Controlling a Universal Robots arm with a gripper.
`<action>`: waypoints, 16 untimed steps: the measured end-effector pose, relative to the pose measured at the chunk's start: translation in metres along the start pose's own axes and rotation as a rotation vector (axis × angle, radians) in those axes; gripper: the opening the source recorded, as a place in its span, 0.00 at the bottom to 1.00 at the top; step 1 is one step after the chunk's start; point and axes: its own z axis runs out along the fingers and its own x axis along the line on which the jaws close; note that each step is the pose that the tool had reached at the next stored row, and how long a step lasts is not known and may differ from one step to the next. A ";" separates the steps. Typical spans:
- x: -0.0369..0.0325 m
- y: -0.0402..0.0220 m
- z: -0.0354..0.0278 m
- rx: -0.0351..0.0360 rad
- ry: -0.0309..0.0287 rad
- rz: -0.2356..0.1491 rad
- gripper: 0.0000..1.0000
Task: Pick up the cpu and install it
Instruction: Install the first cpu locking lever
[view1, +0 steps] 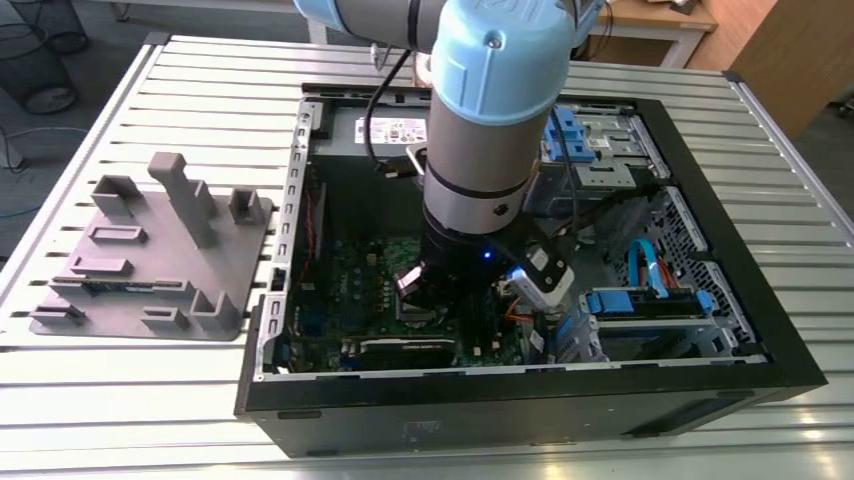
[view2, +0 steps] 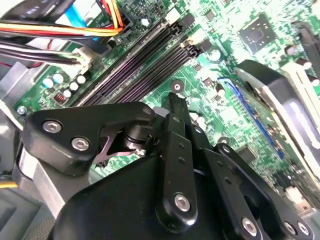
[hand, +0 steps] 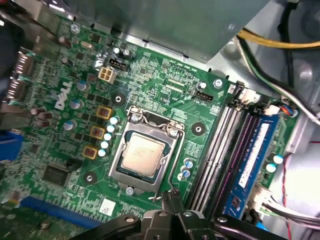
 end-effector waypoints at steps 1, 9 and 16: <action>0.0000 -0.0001 -0.0014 0.0000 0.0000 0.000 0.11; 0.0017 0.0006 -0.0017 -0.0005 0.0000 0.000 0.11; 0.0062 0.0021 -0.0111 -0.0076 -0.0036 0.002 0.11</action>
